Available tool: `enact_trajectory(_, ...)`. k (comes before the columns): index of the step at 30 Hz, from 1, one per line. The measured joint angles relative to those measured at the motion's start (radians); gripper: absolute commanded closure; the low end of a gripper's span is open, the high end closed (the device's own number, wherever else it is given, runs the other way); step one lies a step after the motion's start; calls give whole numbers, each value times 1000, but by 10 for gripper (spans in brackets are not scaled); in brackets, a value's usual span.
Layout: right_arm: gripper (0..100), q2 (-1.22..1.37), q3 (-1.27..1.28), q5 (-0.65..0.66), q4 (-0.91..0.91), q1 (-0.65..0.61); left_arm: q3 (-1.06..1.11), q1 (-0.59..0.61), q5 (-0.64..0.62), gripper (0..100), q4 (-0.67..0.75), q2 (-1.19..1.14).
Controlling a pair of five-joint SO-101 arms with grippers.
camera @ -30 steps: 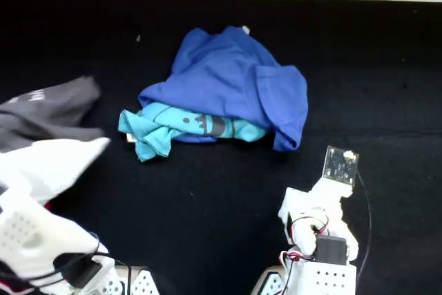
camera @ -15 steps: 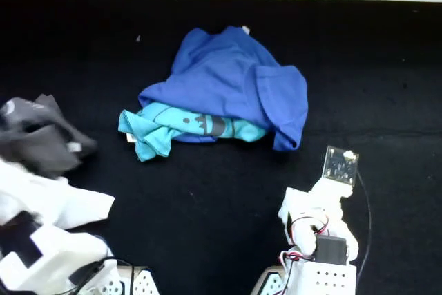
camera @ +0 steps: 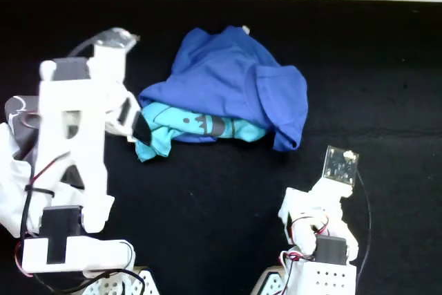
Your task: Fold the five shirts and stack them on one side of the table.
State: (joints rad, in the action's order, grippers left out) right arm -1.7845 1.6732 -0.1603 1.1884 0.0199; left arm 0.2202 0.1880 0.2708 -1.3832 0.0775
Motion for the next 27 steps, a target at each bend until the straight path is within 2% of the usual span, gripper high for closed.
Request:
enact_trajectory(8, 986, 0, 0, 0, 0, 0, 318, -25, -8, 712, 482, 0)
enact_trajectory(13, 986, 0, 0, 0, 0, 0, 367, -51, -8, 720, 652, -44)
enact_trajectory(15, 986, 0, 0, 0, 0, 0, 364, -51, -9, 800, 664, -104)
enact_trajectory(18, 986, 0, 0, 0, 0, 0, 313, -51, -9, 1000, 640, -186)
enact_trajectory(20, 986, 0, 0, 0, 0, 0, 252, -40, -9, 973, 578, -218)
enact_trajectory(23, 986, 0, 0, 0, 0, 0, 166, -17, -9, 990, 480, -233)
enact_trajectory(27, 986, 0, 0, 0, 0, 0, 25, 71, -9, 992, 353, -236)
